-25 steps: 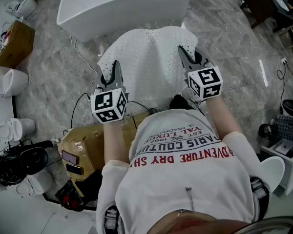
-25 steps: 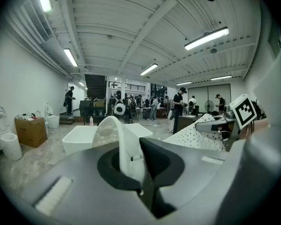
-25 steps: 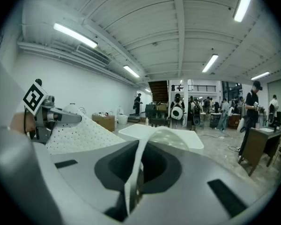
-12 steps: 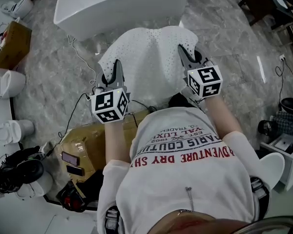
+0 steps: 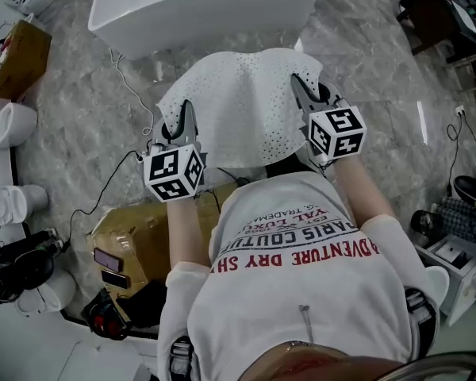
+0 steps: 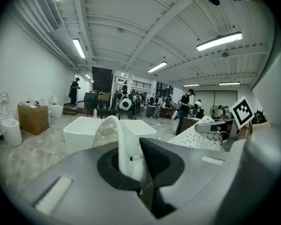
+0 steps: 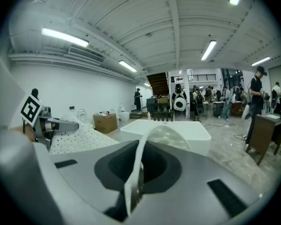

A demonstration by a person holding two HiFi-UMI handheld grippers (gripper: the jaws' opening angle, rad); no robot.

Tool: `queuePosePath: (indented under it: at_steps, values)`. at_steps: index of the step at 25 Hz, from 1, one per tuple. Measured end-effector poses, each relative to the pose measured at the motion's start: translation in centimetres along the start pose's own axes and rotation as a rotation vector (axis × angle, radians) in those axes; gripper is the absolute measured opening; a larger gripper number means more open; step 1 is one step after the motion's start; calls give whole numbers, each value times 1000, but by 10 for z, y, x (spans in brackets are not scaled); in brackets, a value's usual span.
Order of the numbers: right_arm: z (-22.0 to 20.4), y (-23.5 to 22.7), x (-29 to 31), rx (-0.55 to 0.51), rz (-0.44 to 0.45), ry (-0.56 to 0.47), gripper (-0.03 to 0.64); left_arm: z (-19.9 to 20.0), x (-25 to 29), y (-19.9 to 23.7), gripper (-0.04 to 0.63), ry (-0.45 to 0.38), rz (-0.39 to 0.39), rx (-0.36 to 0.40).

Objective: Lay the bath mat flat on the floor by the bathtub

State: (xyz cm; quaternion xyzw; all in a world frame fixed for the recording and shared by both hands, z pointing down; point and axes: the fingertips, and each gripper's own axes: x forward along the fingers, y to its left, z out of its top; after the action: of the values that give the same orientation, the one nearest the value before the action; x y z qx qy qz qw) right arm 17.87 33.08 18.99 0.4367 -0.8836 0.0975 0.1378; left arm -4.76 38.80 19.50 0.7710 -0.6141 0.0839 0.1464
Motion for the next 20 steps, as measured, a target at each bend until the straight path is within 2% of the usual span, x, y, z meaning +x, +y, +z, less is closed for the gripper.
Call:
queuePosePath:
  at_steps: [11, 16, 20]
  values:
    - [30, -87, 162, 30, 100, 16, 20, 37, 150, 60, 21, 50, 86, -7]
    - [34, -147, 233, 58, 127, 67, 20, 47, 227, 75, 20, 79, 125, -29]
    - [34, -168, 278, 68, 137, 107, 20, 45, 269, 98, 20, 121, 144, -50]
